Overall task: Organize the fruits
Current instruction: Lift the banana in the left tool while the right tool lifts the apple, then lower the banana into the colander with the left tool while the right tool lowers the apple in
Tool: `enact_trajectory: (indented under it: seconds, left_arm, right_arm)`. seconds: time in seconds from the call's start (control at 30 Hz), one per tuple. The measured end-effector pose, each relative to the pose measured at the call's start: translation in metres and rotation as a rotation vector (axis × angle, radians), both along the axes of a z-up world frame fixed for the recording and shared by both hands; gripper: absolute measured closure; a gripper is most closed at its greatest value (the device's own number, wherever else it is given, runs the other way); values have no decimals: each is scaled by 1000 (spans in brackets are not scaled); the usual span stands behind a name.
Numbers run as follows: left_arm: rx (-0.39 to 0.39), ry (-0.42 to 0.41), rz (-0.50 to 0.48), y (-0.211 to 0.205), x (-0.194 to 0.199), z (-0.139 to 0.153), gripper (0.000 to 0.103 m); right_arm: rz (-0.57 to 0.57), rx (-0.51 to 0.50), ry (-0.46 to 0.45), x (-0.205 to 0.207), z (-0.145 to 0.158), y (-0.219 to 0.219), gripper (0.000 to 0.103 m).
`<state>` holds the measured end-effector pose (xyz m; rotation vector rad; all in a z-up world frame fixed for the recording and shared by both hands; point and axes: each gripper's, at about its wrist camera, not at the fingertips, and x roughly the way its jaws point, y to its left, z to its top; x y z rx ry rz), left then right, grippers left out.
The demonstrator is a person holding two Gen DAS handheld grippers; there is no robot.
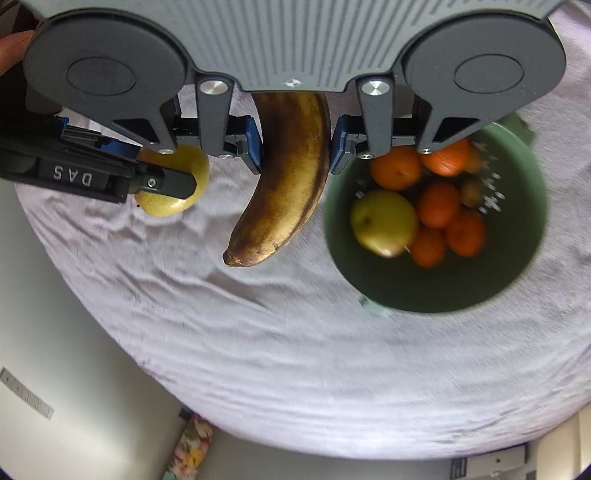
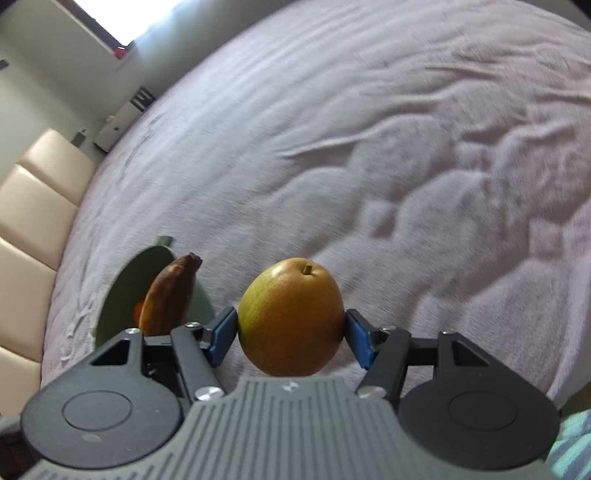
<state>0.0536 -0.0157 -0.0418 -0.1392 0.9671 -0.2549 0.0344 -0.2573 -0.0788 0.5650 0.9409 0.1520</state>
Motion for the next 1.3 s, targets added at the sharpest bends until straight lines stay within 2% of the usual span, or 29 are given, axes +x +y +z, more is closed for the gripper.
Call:
enact_trajectory:
  seconds: [0.27, 0.53, 0.67, 0.83, 0.97, 1.13, 1.3]
  left_arm:
    - [-38, -73, 145, 57, 4, 29, 60]
    - [-35, -40, 299, 108, 24, 22, 60]
    - [-19, -5, 331, 117, 36, 8, 60]
    - [3, 59, 342, 120, 47, -6, 60]
    - [27, 90, 341, 116, 53, -15, 60]
    - [106, 125, 329, 108, 60, -26, 60]
    - [118, 140, 329, 106, 64, -34, 60]
  right_arm:
    - [107, 10, -128, 4, 36, 38, 42]
    - [263, 6, -211, 20, 56, 90, 42]
    - [309, 1, -201, 30, 54, 112, 42]
    - [362, -56, -169, 51, 38, 135, 42]
    - [384, -89, -148, 60, 26, 140, 42]
    - [409, -87, -115, 67, 15, 145, 42]
    - [436, -92, -85, 69, 3, 153, 42]
